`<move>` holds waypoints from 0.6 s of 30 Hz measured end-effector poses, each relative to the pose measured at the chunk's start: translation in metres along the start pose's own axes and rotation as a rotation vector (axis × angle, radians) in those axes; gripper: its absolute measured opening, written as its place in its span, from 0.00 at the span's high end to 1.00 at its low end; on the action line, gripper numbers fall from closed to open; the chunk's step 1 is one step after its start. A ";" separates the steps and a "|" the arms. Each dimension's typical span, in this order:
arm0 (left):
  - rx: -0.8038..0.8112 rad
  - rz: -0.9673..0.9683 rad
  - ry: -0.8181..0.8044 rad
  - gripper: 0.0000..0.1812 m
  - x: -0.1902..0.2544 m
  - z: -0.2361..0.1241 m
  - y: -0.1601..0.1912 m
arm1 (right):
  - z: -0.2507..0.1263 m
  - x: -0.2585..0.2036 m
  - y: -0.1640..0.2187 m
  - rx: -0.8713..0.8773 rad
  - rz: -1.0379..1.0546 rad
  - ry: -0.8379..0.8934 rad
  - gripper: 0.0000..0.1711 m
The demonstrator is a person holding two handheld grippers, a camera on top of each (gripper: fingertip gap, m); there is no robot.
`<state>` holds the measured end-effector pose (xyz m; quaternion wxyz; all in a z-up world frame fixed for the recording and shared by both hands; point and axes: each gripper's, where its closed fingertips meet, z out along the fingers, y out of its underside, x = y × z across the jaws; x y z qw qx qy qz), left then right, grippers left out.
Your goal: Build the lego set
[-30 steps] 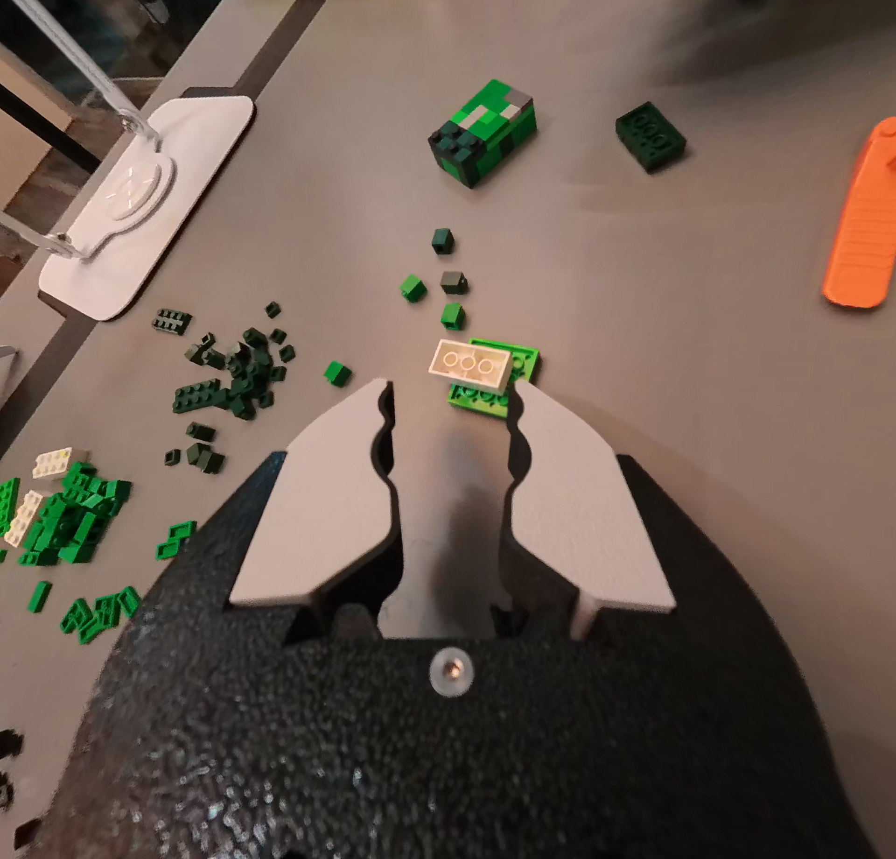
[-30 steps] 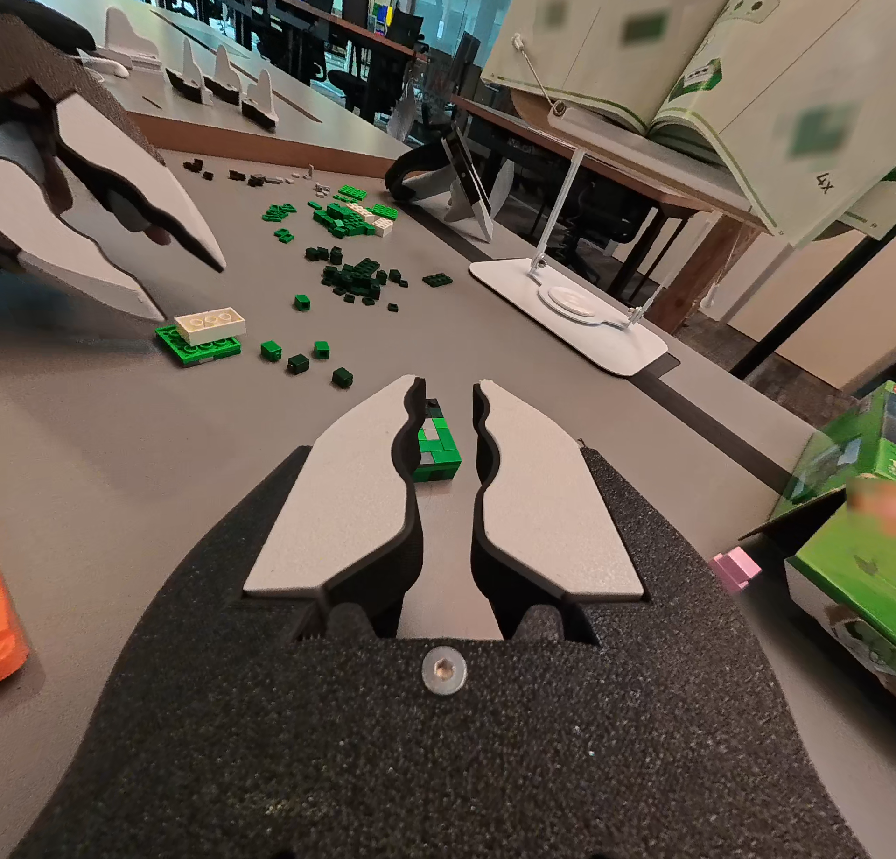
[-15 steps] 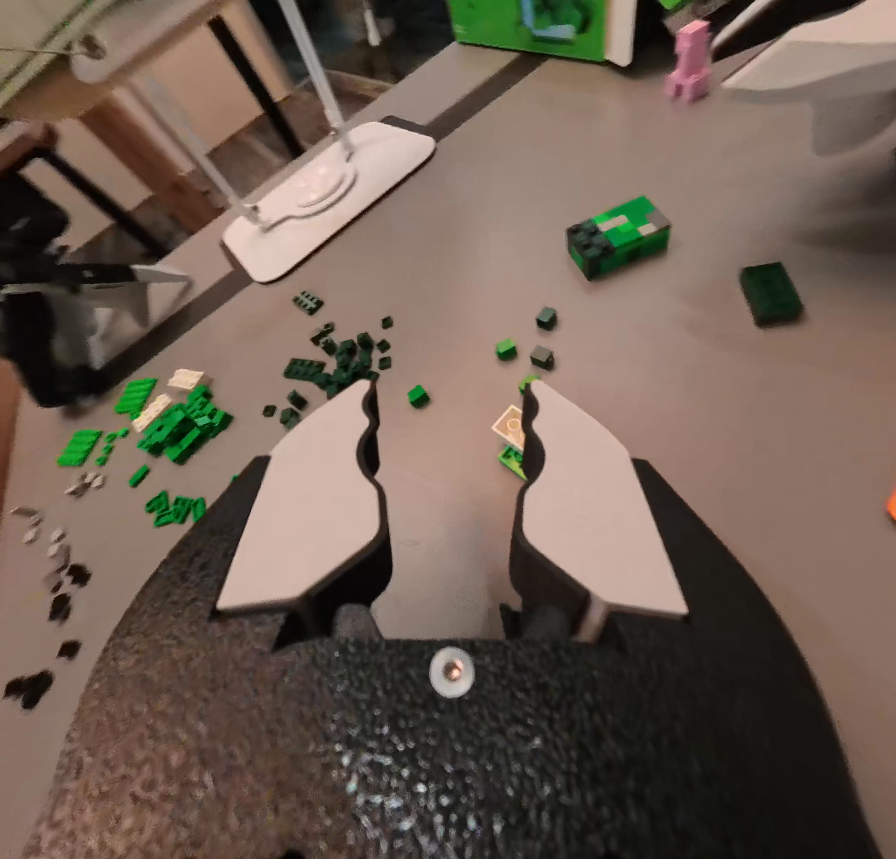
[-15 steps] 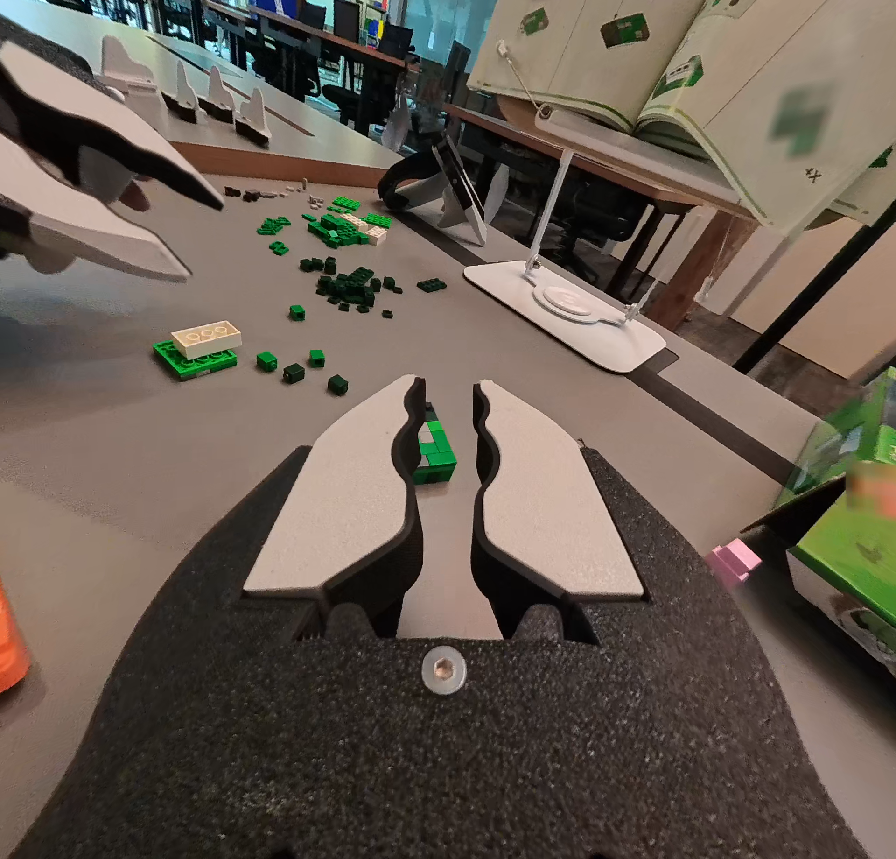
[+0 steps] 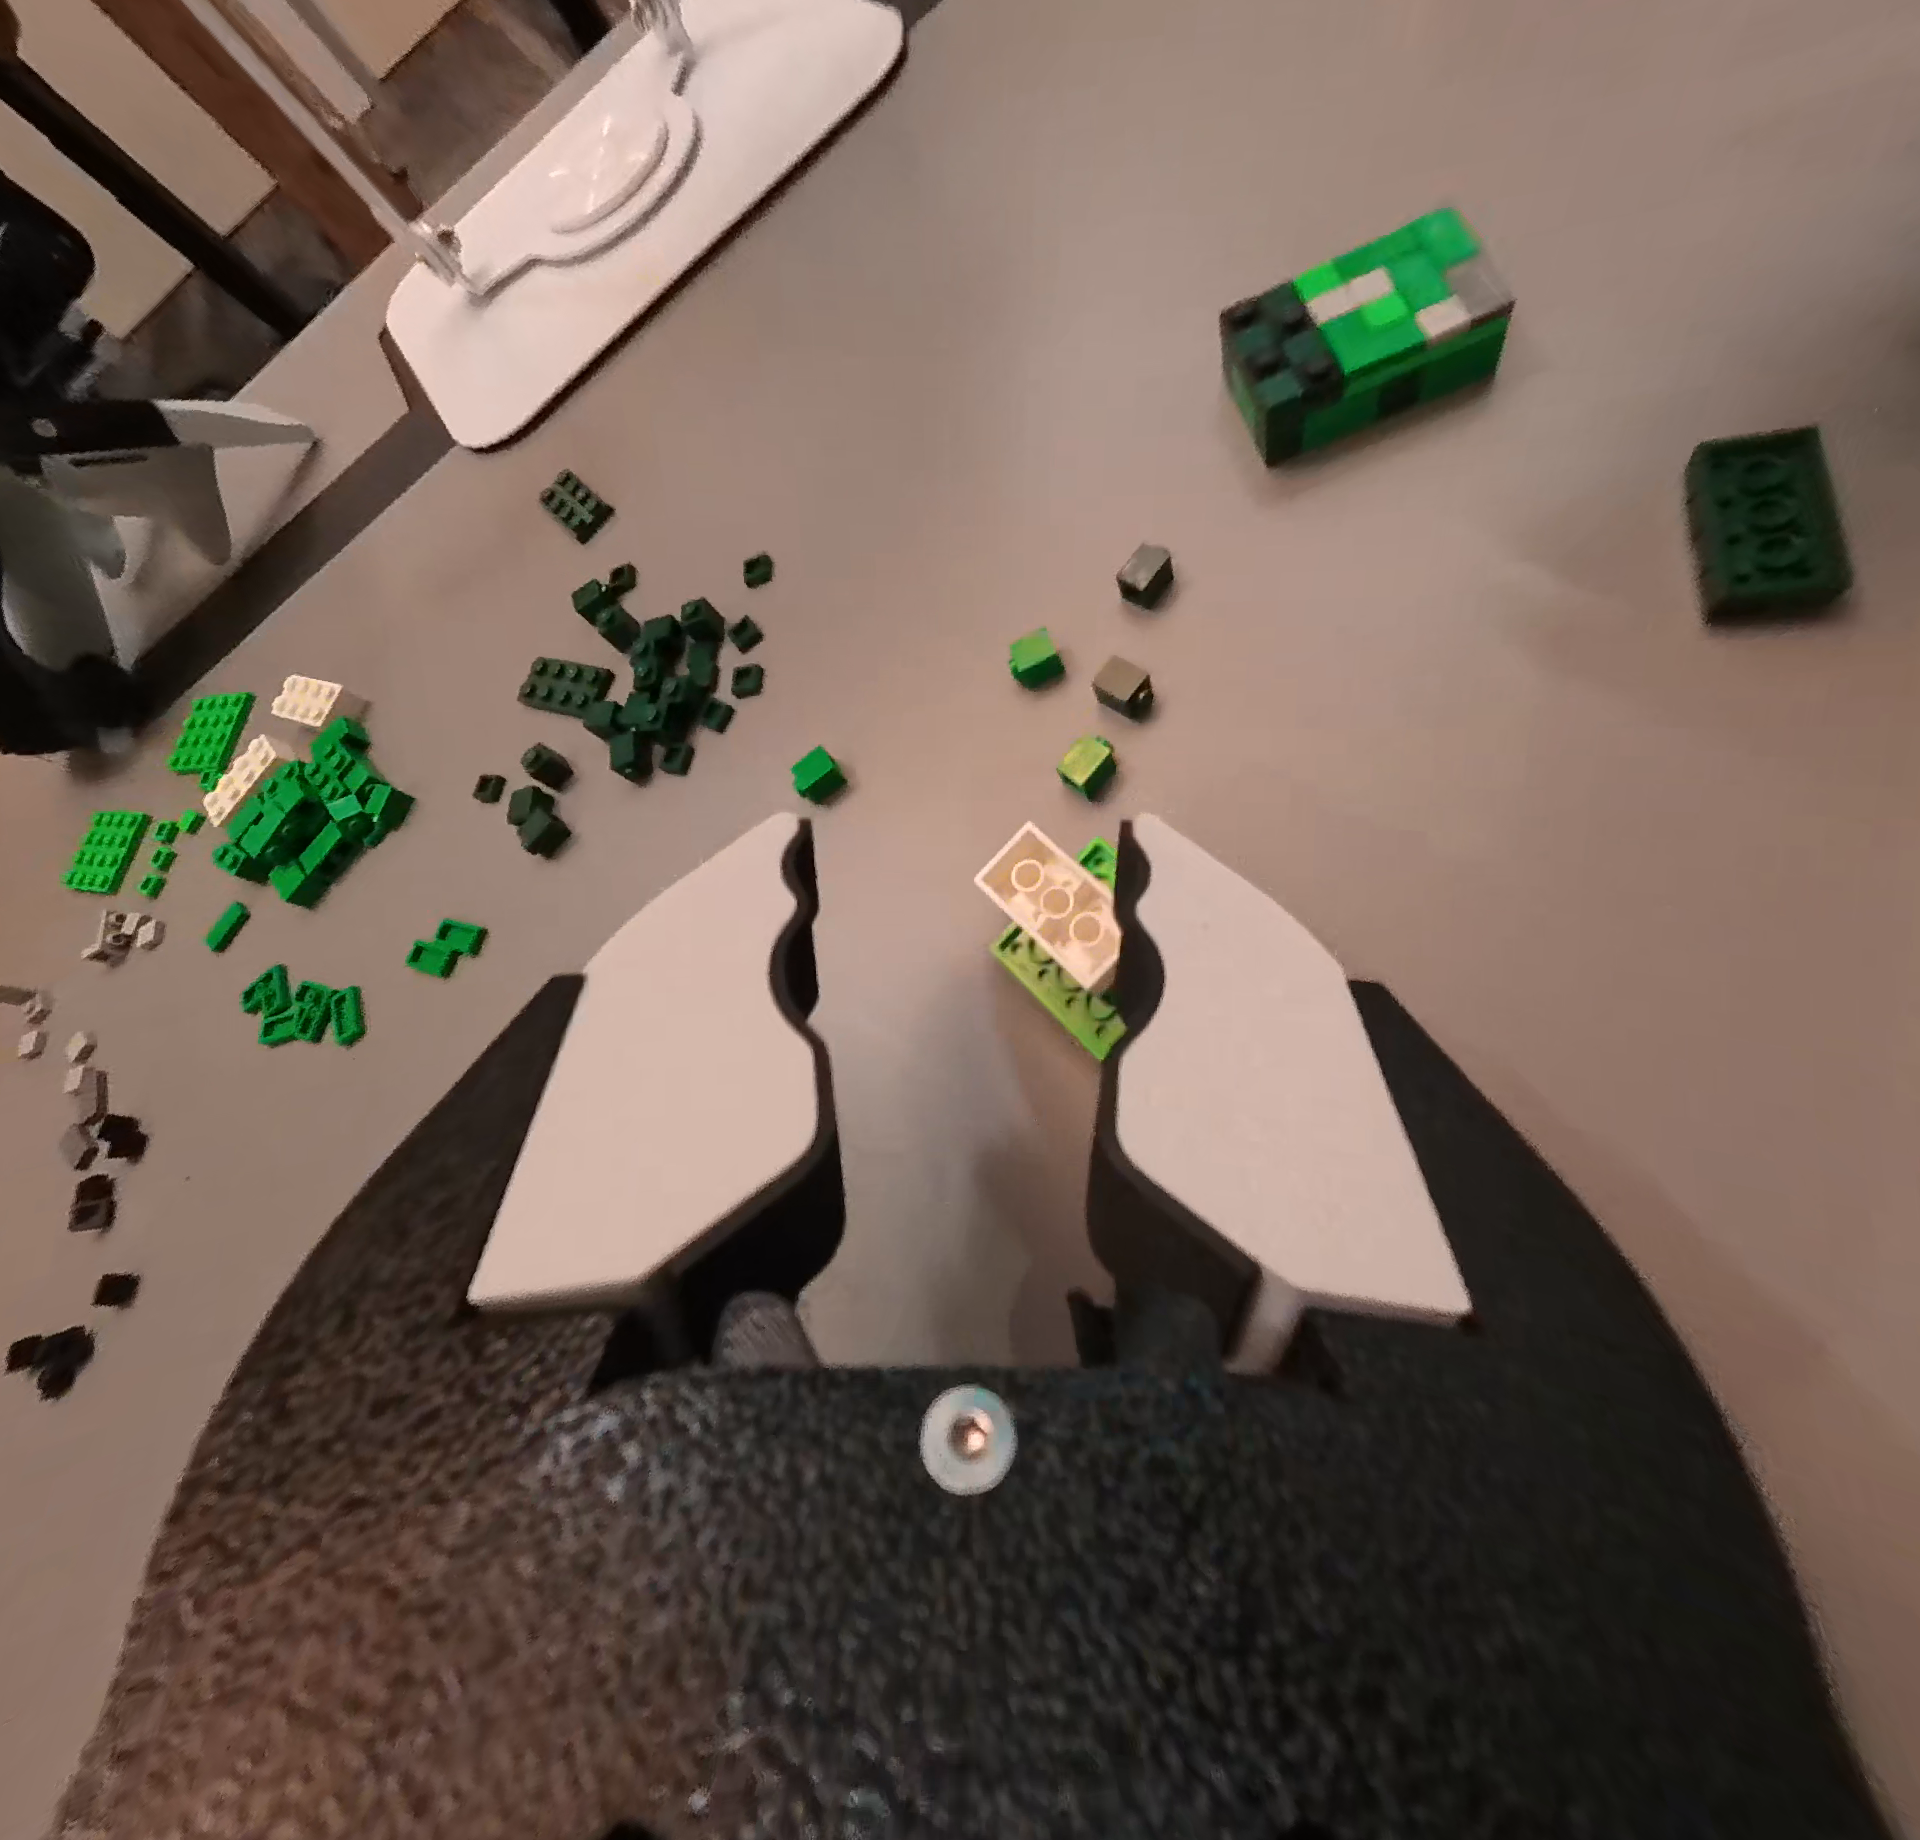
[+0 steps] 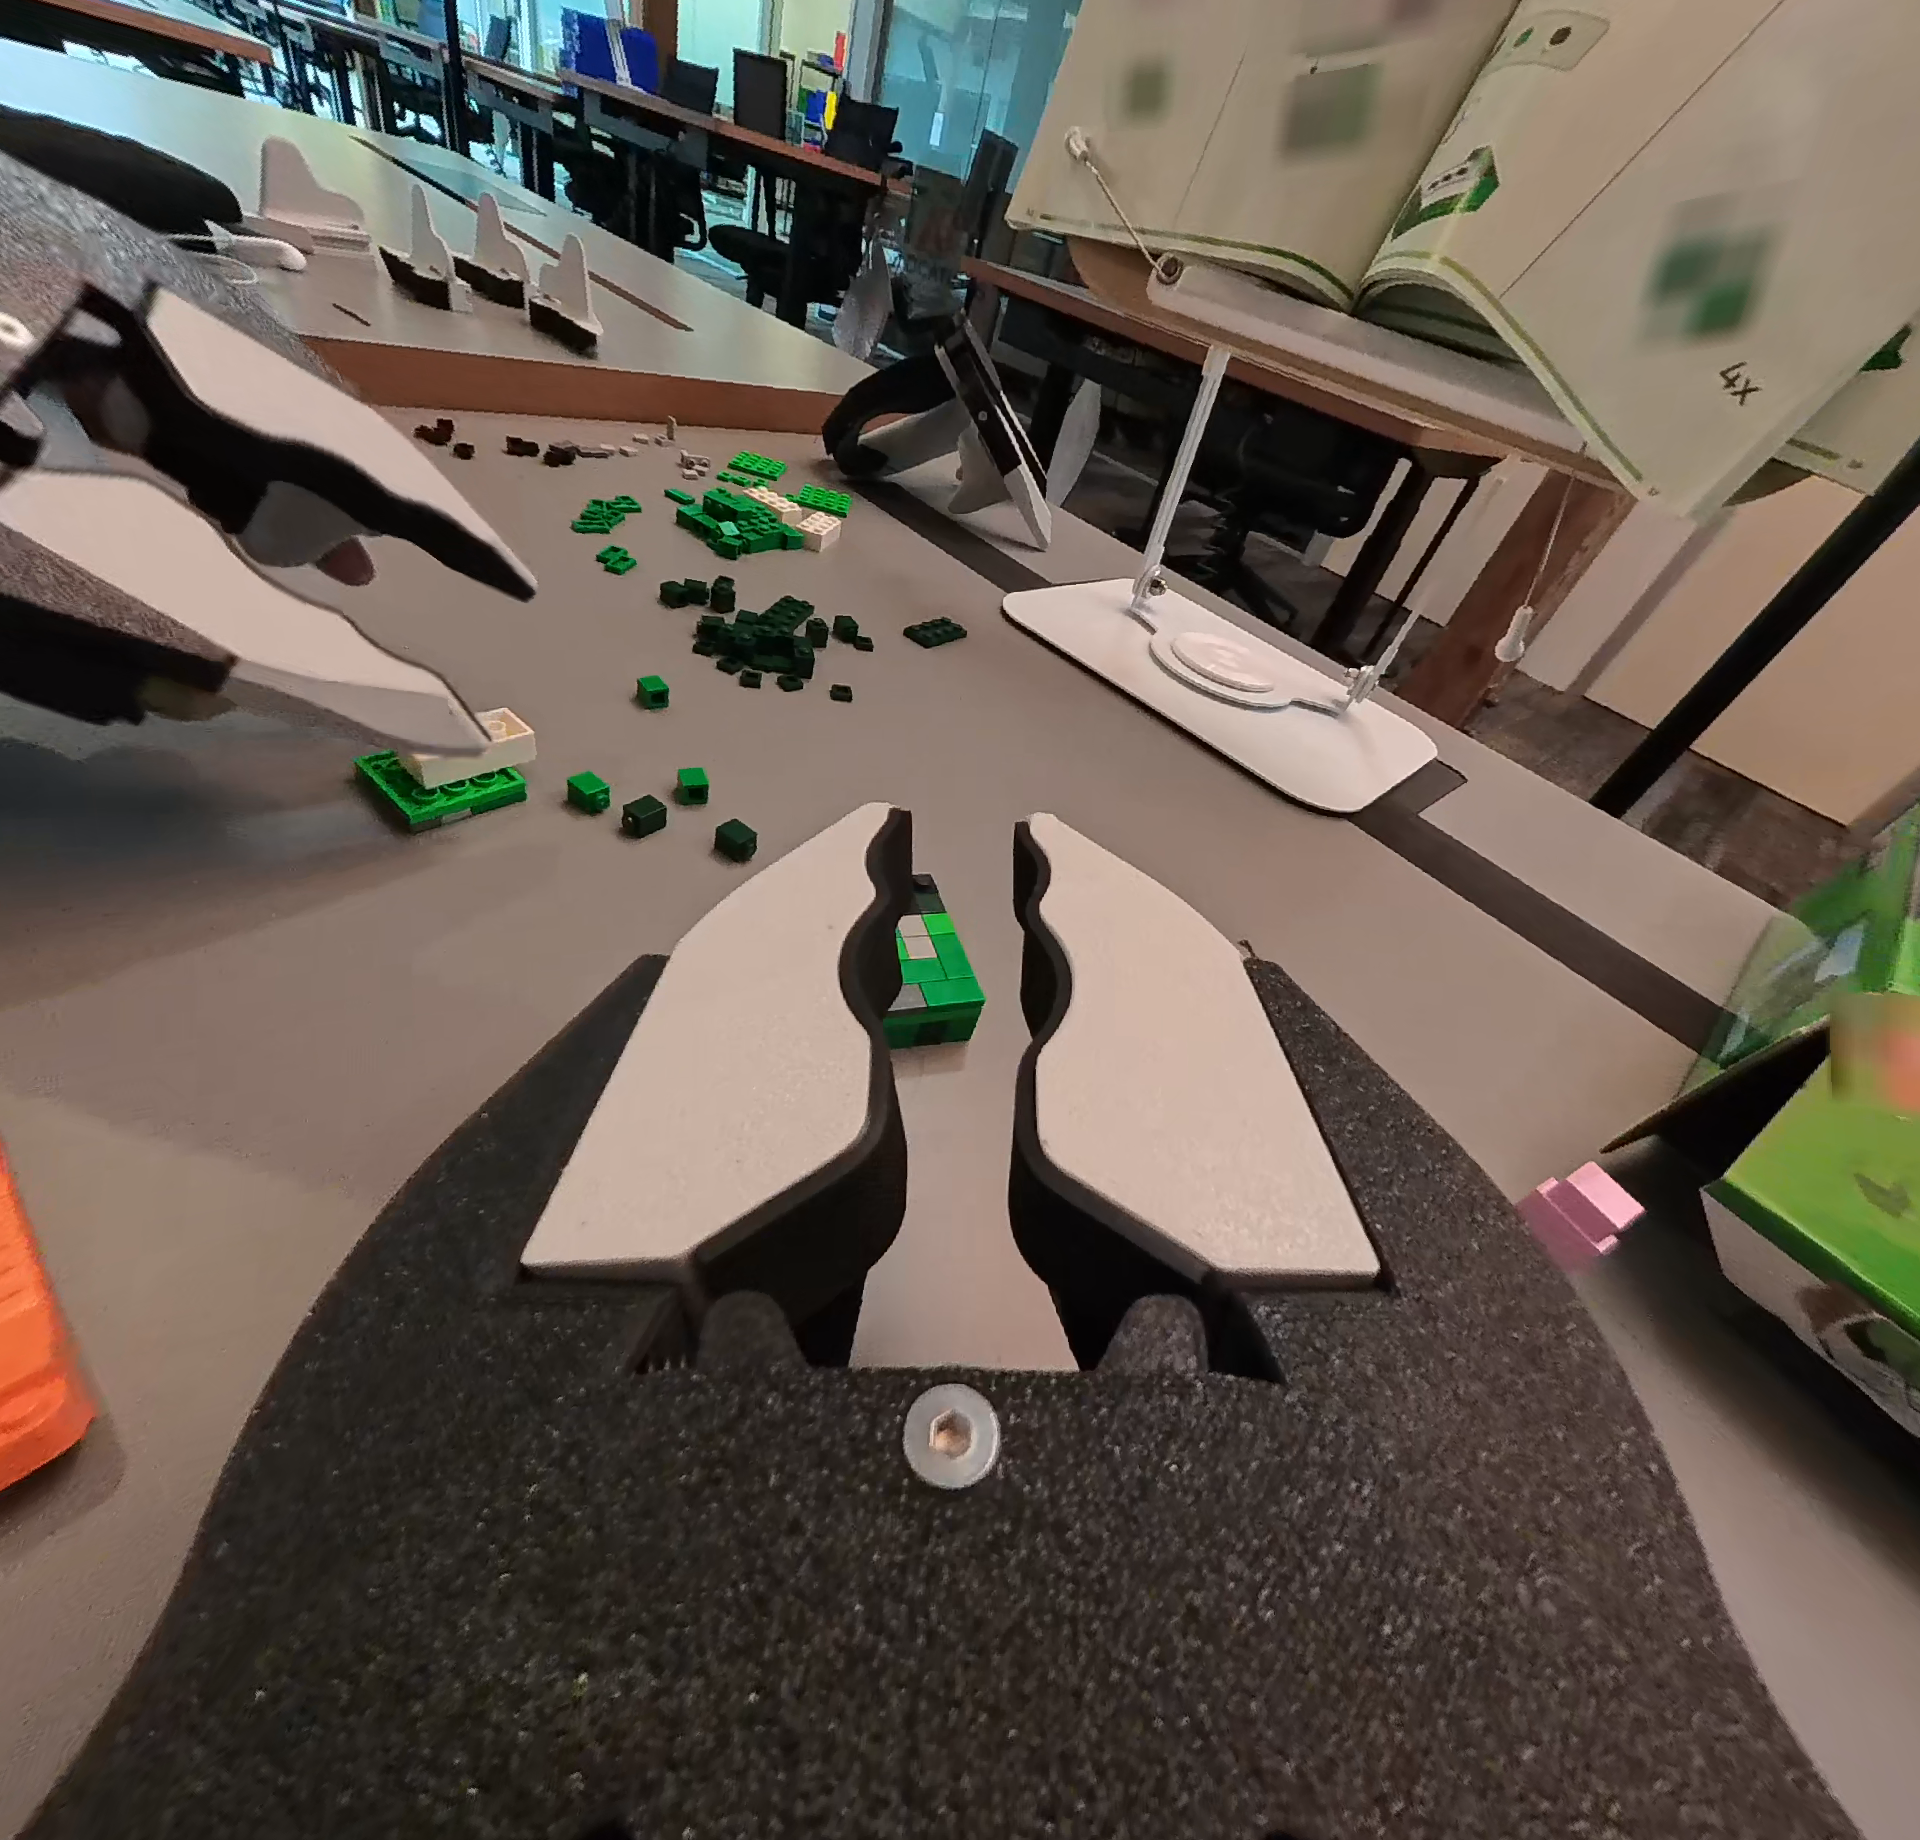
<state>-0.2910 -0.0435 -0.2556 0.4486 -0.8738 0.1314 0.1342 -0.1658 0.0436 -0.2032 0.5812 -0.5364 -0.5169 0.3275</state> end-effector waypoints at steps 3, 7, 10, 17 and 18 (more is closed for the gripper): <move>-0.063 0.046 -0.062 0.70 -0.007 -0.001 0.010 | 0.000 0.000 0.000 0.004 0.002 -0.003 0.90; -0.115 0.075 -0.178 0.73 -0.031 -0.017 0.020 | -0.001 0.000 -0.001 0.011 0.010 -0.005 0.90; -0.063 -0.002 -0.196 0.75 -0.053 -0.028 0.022 | -0.001 0.001 -0.001 0.011 0.019 -0.007 0.90; 0.063 -0.226 -0.213 0.74 -0.115 -0.022 0.039 | -0.002 0.003 -0.002 0.019 0.053 -0.017 0.90; 0.052 -0.232 -0.185 0.74 -0.117 -0.017 0.042 | -0.002 0.003 -0.002 0.019 0.055 -0.018 0.90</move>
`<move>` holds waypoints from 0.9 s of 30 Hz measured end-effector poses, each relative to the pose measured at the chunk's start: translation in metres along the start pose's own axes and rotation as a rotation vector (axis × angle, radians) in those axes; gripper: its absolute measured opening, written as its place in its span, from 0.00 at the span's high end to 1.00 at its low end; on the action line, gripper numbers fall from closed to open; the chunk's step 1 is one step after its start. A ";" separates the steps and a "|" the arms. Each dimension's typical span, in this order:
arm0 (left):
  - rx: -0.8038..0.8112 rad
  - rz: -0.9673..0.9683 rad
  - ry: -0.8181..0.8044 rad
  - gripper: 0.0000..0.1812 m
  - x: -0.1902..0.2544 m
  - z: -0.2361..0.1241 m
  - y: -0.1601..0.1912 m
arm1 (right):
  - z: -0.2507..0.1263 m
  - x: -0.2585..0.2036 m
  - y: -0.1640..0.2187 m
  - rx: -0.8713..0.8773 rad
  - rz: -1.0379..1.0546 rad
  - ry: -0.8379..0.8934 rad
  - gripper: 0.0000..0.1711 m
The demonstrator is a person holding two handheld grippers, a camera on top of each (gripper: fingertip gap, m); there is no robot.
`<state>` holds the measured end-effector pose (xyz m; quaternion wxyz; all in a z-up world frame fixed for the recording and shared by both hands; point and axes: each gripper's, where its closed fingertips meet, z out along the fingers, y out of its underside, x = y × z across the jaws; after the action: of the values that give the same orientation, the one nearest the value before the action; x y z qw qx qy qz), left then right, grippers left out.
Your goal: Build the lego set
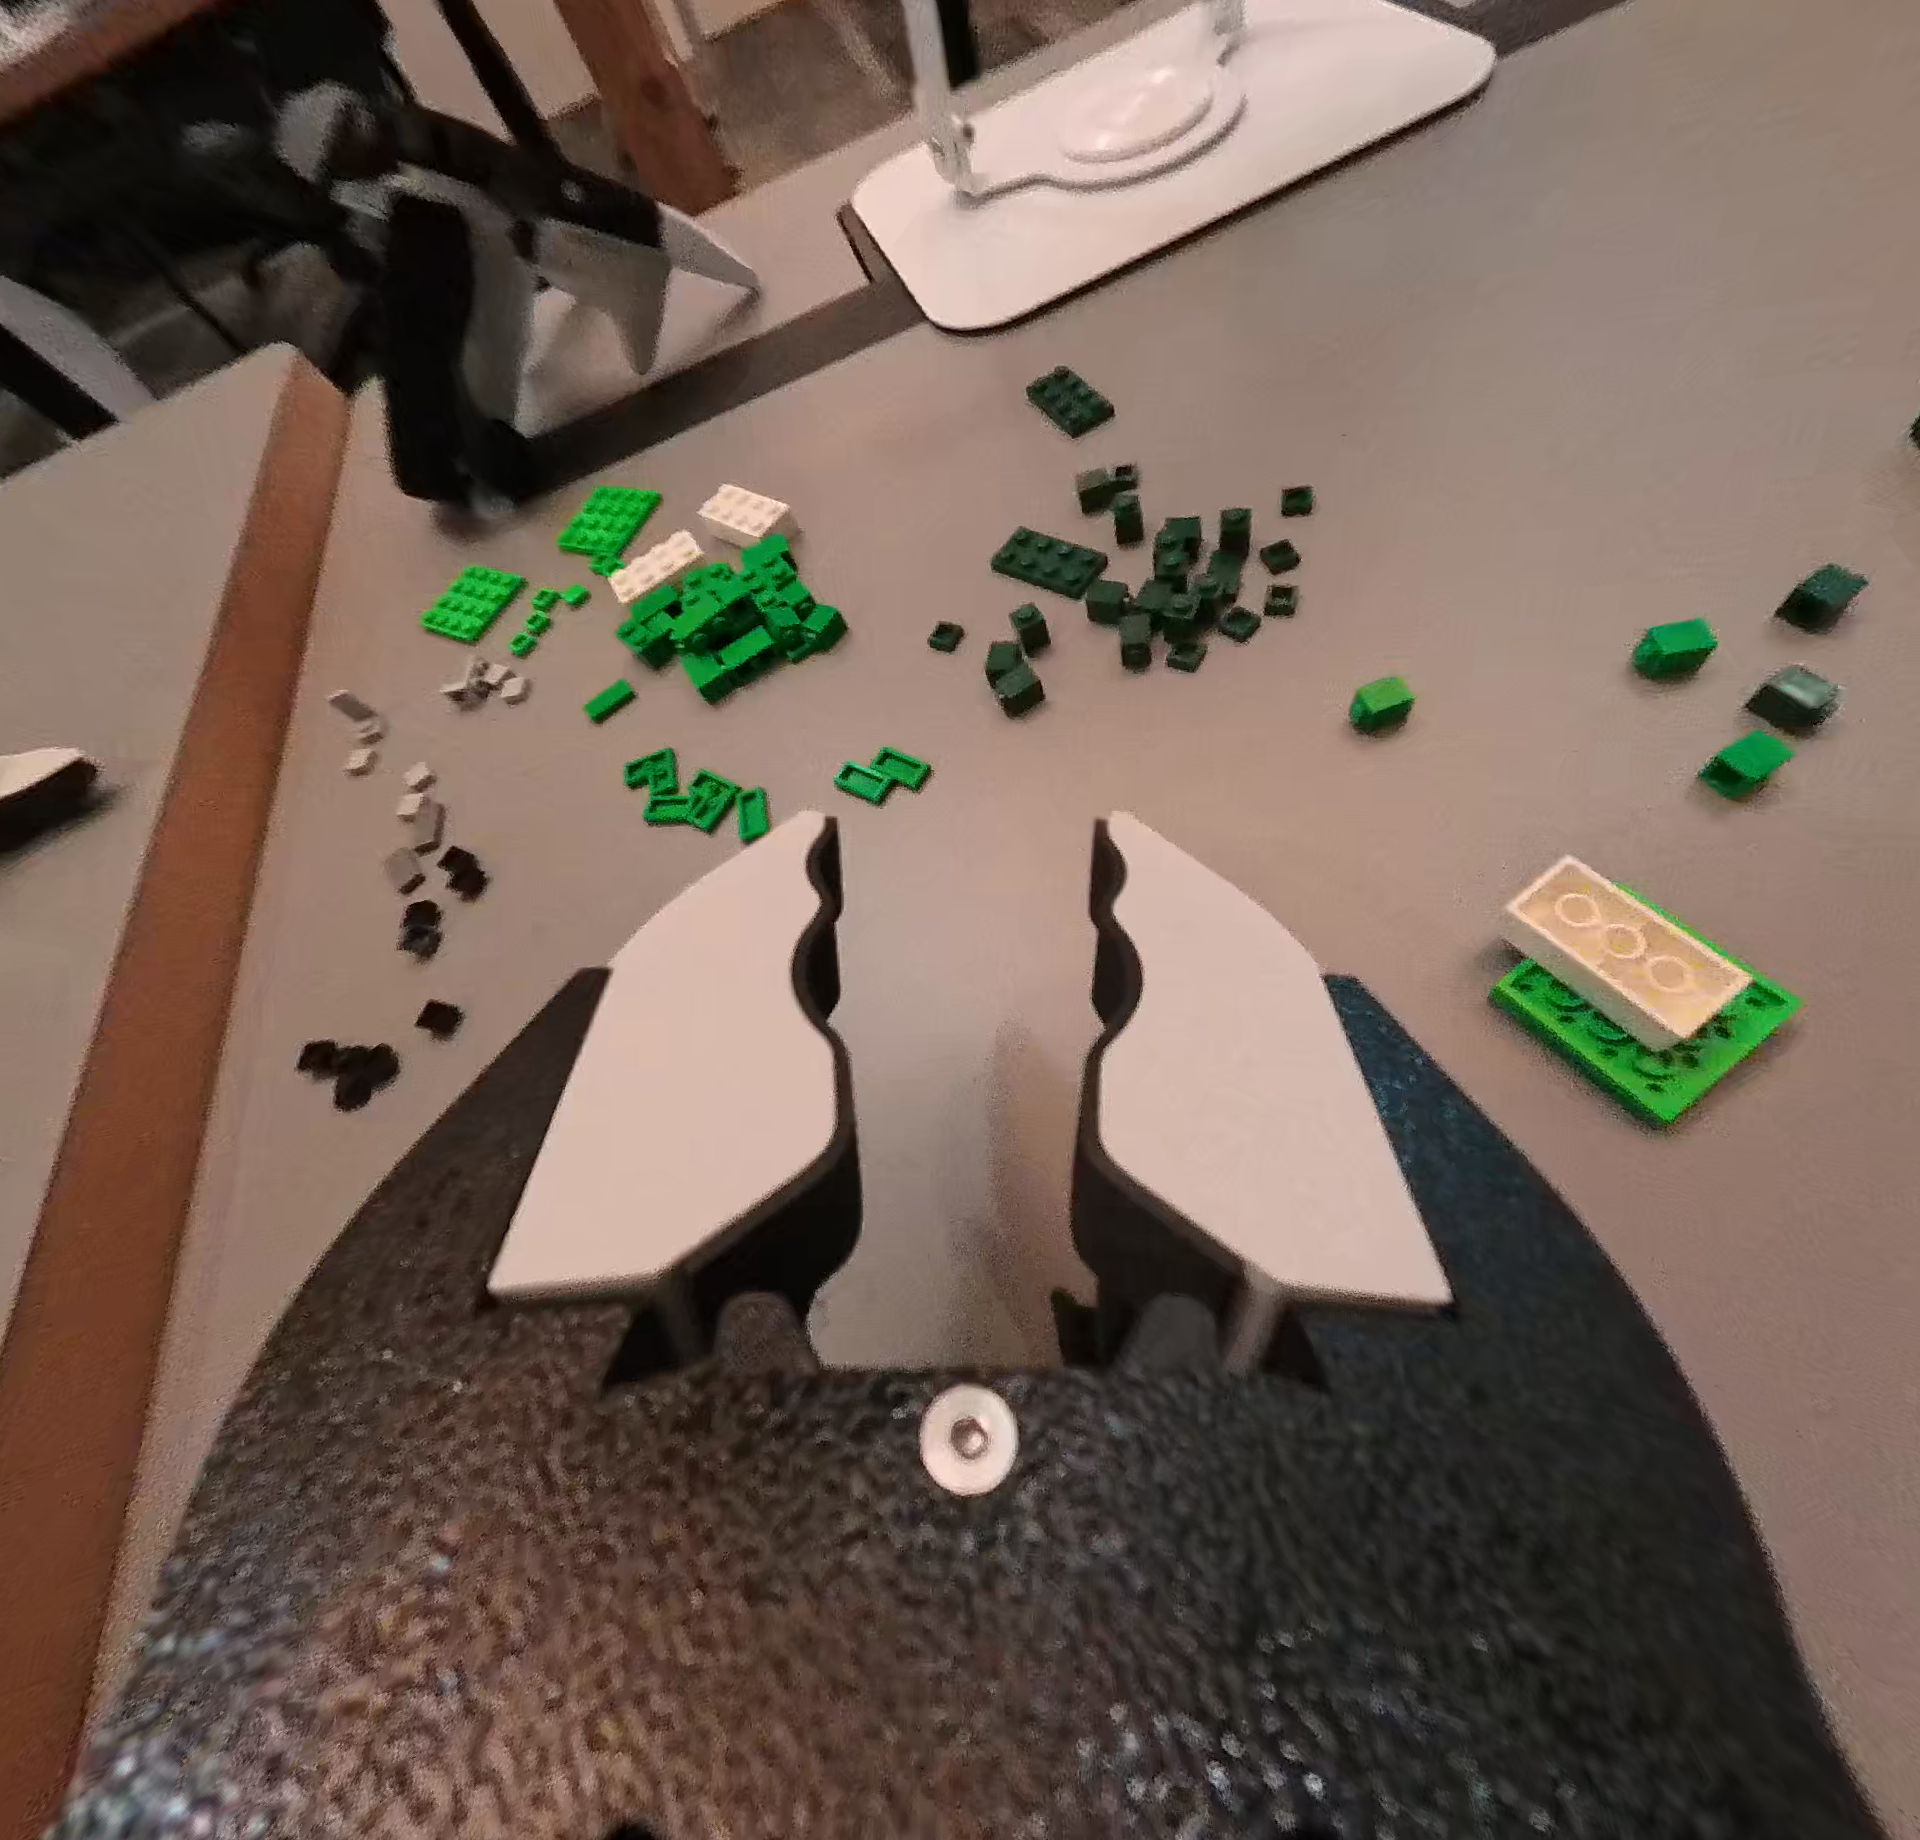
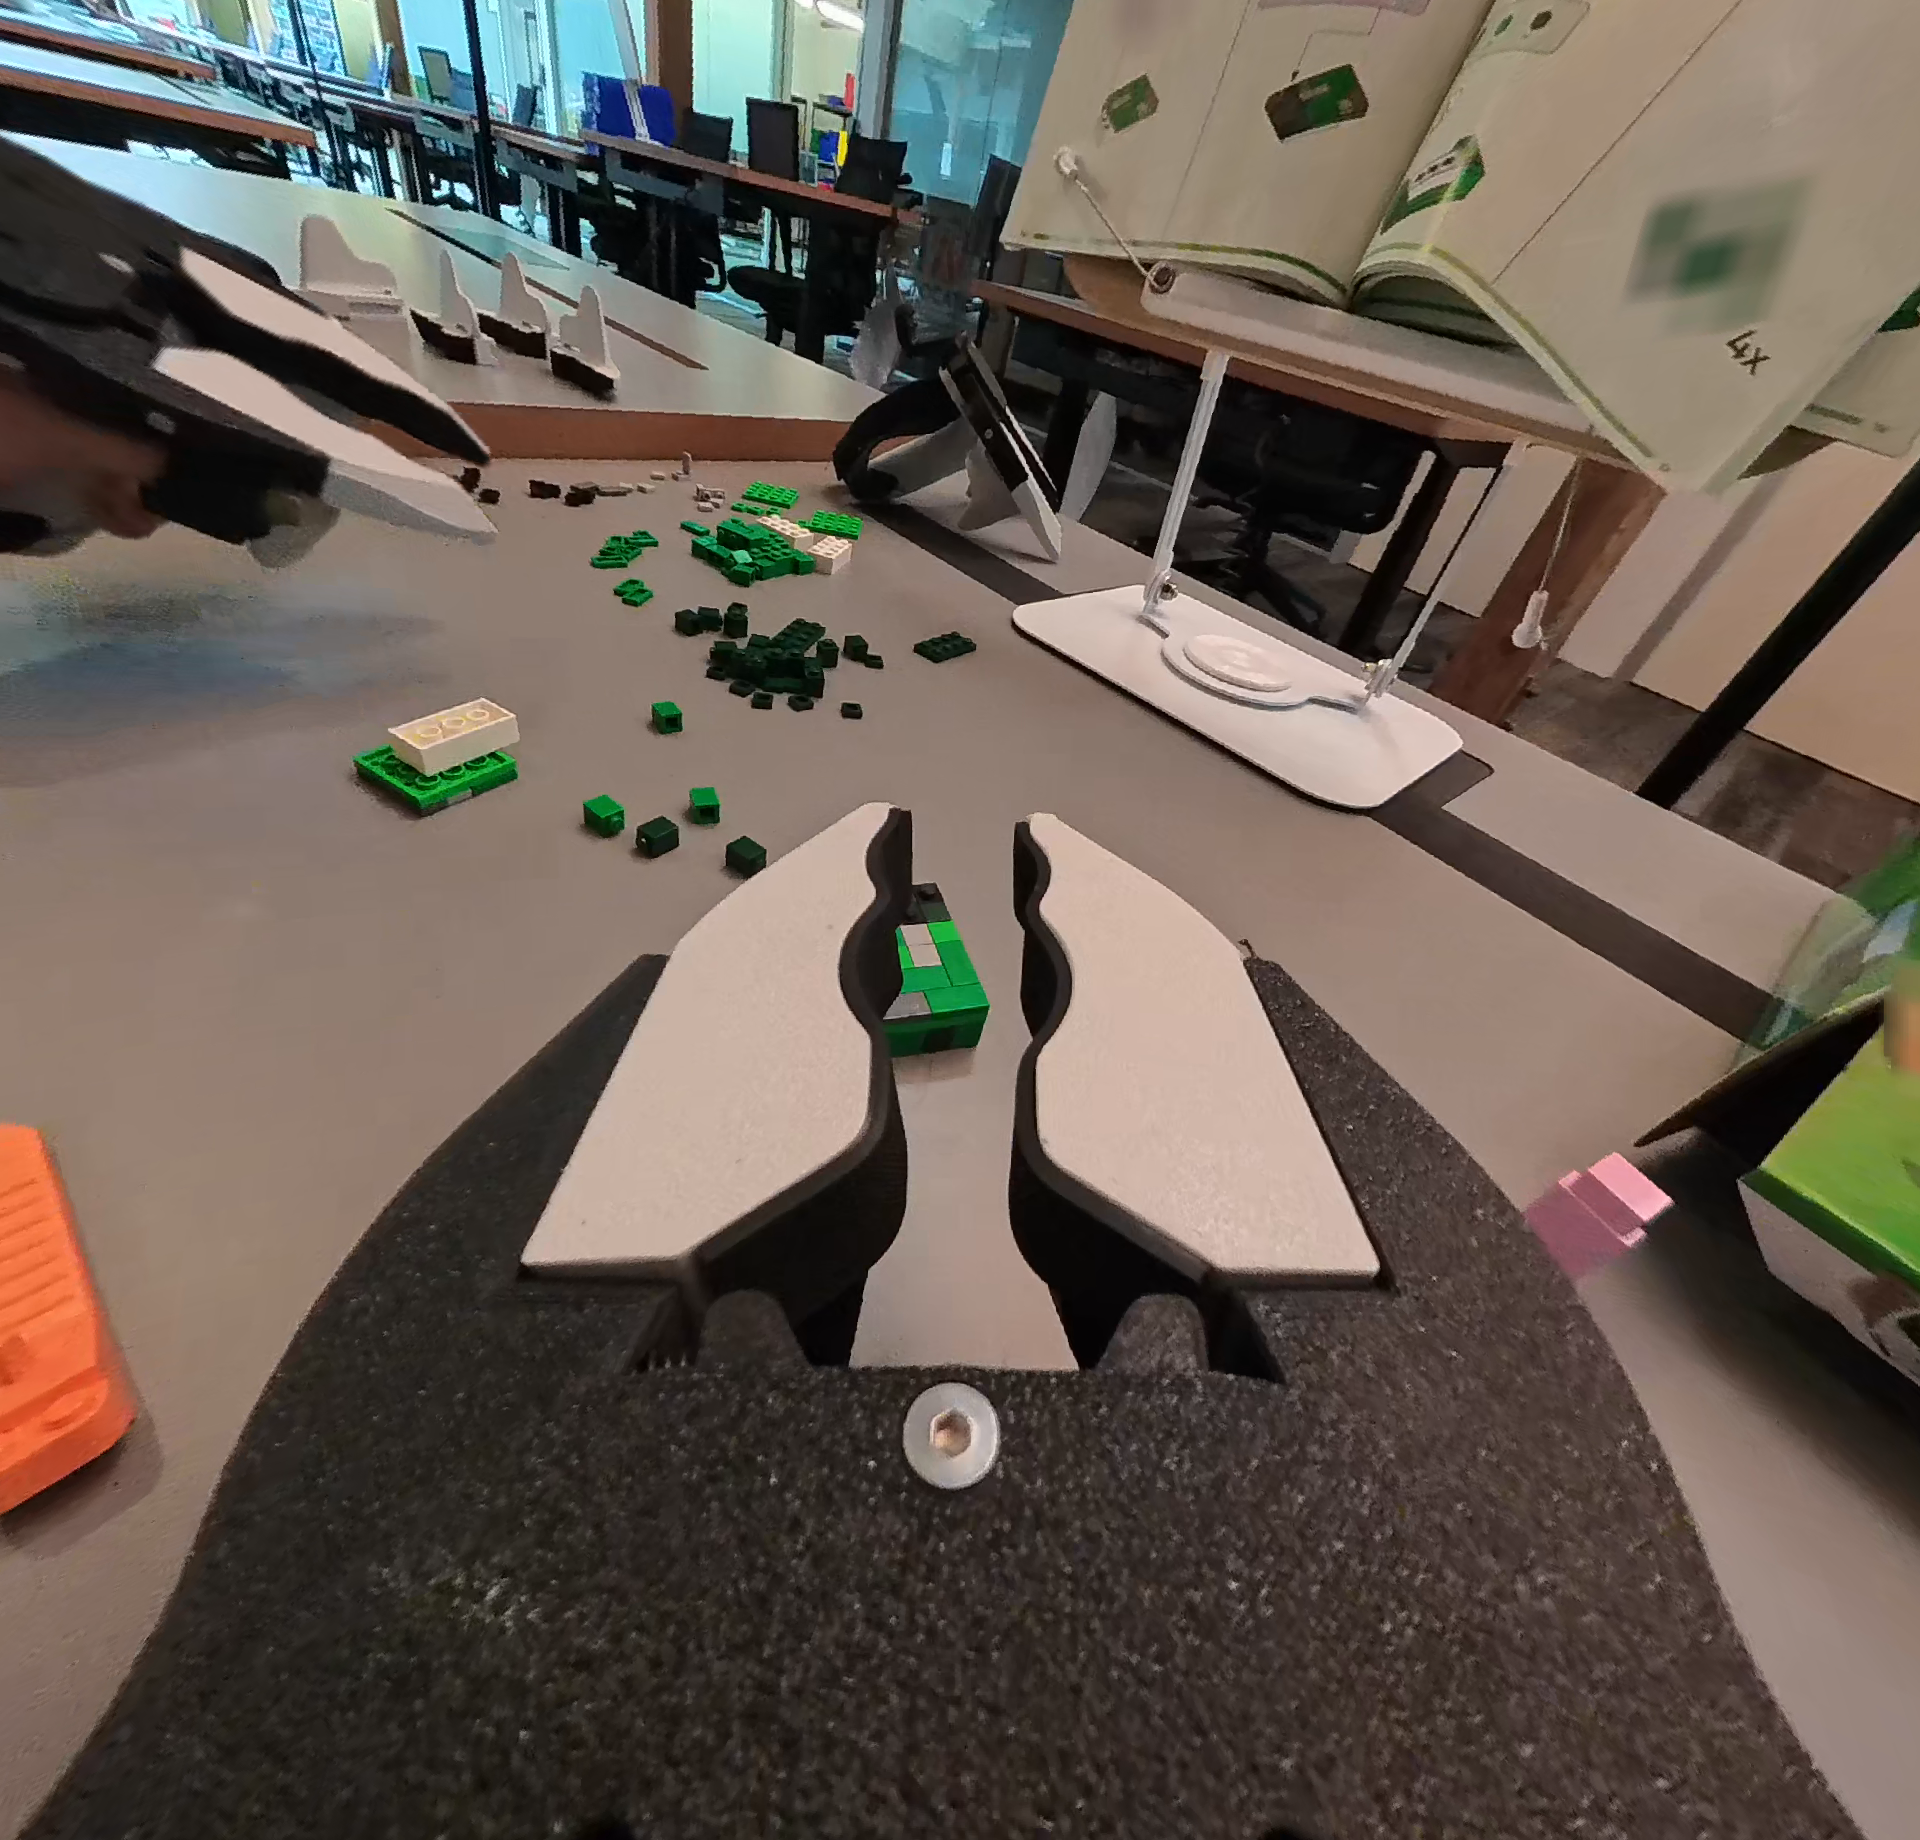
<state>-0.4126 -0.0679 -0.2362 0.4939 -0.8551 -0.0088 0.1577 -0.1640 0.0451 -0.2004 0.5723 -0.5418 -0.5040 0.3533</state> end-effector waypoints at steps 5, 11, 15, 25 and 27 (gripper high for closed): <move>0.079 -0.045 0.013 0.75 -0.019 0.031 -0.016 | 0.001 -0.001 0.001 -0.011 -0.003 -0.009 0.89; 0.110 -0.214 0.034 0.71 -0.042 0.060 -0.026 | 0.001 0.000 0.001 -0.011 0.009 -0.008 0.89; 0.066 -0.182 -0.014 0.75 -0.065 0.069 -0.032 | 0.001 0.005 0.000 0.000 0.053 -0.008 0.89; -0.208 0.490 0.242 0.81 -0.085 0.109 -0.014 | -0.004 0.024 -0.005 0.076 0.247 -0.013 0.89; -0.241 0.534 0.295 0.80 -0.090 0.115 -0.013 | -0.005 0.027 -0.008 0.101 0.256 0.001 0.90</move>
<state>-0.5283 0.0199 -0.2547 0.3264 -0.8931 0.2688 0.1538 -0.1540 0.0685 -0.1872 0.5491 -0.5724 -0.4121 0.4483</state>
